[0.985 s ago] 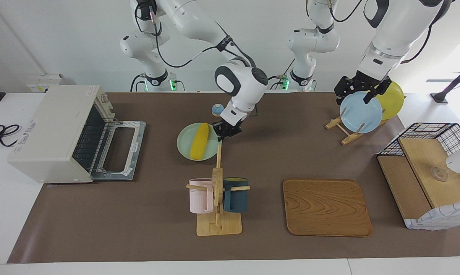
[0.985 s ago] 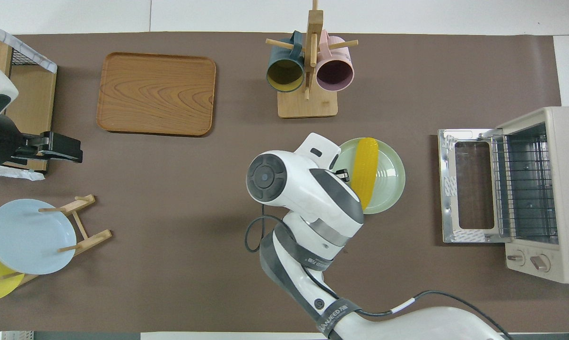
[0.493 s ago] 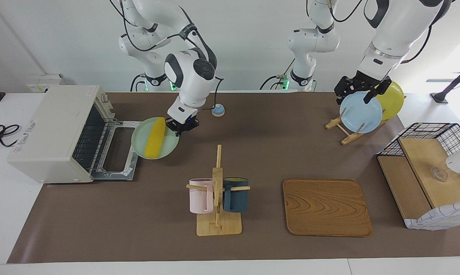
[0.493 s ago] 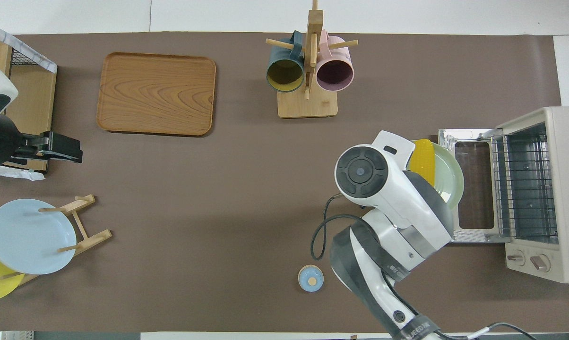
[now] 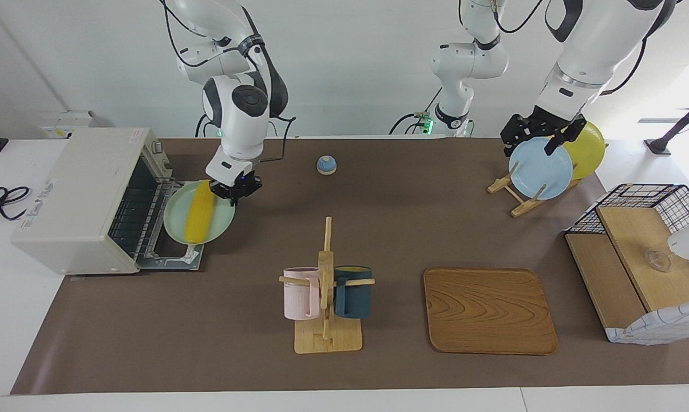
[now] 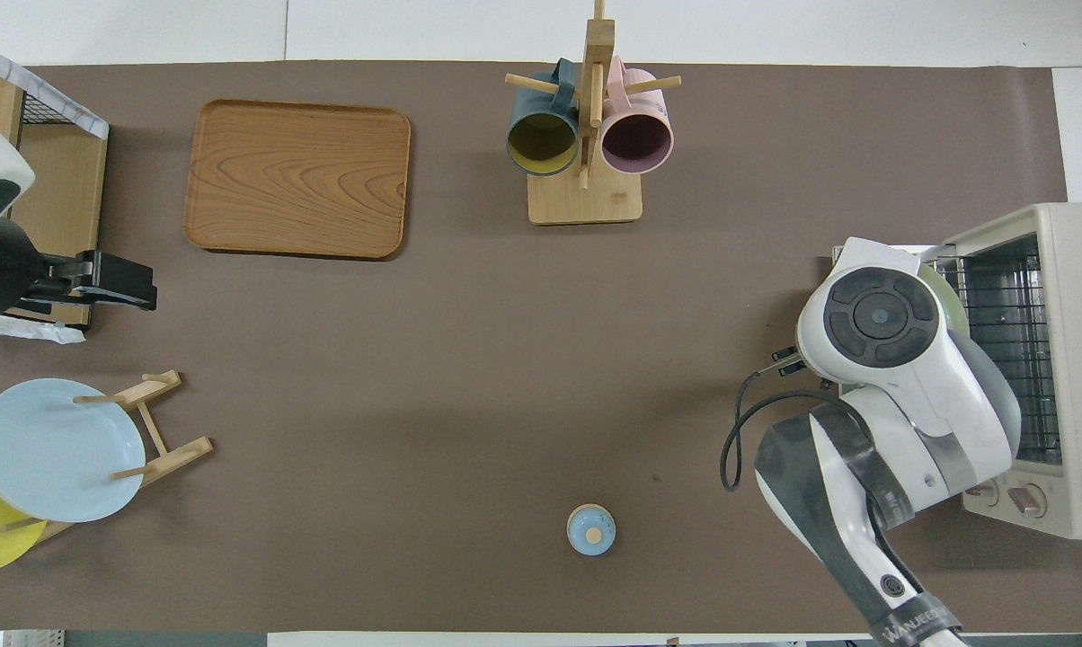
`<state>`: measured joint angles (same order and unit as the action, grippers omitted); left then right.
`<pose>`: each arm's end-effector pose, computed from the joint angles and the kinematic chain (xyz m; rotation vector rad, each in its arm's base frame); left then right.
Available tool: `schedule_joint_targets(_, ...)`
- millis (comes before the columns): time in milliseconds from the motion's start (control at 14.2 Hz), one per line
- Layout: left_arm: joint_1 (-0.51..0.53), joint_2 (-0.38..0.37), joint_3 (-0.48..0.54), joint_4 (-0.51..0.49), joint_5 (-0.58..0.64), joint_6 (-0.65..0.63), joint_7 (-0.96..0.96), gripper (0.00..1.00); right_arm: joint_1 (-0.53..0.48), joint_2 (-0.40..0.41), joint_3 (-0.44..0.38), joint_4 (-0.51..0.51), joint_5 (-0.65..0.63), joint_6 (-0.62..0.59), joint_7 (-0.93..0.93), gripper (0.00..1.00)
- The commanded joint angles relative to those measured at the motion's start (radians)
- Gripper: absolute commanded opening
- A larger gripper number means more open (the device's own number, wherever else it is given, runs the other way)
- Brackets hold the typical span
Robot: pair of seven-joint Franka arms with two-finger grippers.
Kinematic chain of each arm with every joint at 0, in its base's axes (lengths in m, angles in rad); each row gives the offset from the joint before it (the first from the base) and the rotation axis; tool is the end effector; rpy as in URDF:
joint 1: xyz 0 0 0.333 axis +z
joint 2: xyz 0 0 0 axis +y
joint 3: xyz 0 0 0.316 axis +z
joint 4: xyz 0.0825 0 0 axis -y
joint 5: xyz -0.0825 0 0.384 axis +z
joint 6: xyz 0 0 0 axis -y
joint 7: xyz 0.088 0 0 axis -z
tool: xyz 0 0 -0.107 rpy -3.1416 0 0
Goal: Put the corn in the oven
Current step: 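Slide the plate into the oven with the right gripper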
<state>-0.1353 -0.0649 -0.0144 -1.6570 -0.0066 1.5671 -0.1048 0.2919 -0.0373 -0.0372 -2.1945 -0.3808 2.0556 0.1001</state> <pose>0.5267 -0.0804 0.6188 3.1381 -0.0703 -0.0401 0.5034 0.1104 0.3959 2.7597 0.4894 -0.0581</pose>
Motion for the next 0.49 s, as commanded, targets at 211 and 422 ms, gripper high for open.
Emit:
schedule_joint_targets(211, 0.013, -0.001, -0.007, 0.008, 0.011, -0.01, 0.007, 1.0, -0.098, -0.032, 0.011, -0.062, -0.039, 0.049, -0.052, 0.0)
schedule_joint_targets(422, 0.013, 0.001, -0.007, 0.008, 0.011, -0.012, 0.007, 1.0, -0.161, -0.033, 0.011, -0.087, -0.041, 0.09, -0.101, 0.0)
